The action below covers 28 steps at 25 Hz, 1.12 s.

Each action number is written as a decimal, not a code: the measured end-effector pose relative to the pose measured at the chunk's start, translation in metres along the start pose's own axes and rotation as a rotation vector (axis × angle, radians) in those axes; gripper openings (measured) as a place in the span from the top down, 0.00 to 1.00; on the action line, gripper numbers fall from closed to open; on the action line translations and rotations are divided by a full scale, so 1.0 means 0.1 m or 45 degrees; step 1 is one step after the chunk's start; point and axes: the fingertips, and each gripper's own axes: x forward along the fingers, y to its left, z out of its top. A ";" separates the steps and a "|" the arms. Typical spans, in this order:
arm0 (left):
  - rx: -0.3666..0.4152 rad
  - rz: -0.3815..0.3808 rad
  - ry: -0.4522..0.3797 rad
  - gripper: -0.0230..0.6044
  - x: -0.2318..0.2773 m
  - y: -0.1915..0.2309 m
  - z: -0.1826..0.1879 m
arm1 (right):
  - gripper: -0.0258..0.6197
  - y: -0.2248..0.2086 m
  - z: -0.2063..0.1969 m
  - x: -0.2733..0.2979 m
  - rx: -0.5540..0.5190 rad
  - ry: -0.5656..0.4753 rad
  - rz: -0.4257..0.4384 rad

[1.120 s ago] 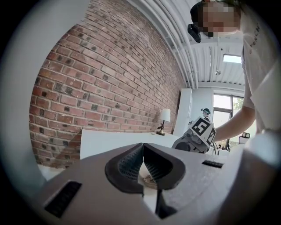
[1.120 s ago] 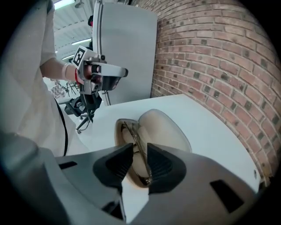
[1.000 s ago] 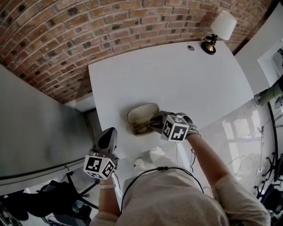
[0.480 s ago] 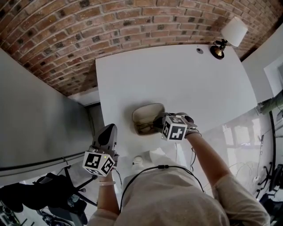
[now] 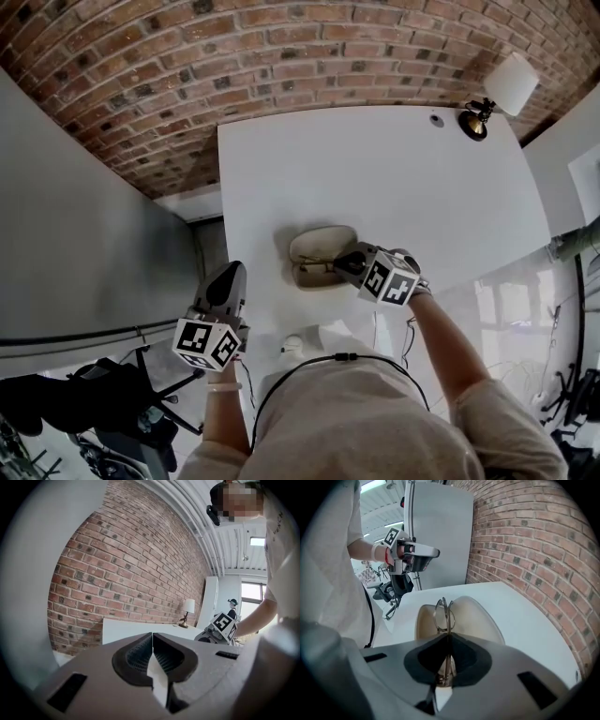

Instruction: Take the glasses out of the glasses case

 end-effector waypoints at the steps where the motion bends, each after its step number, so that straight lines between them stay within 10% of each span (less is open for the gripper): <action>1: 0.000 0.003 -0.002 0.95 0.00 0.02 0.01 | 0.93 -0.02 0.01 -0.02 0.010 -0.014 -0.015; 28: 0.095 -0.117 -0.057 0.95 0.37 -0.09 0.40 | 0.93 -0.54 0.40 -0.90 0.485 -0.532 -0.418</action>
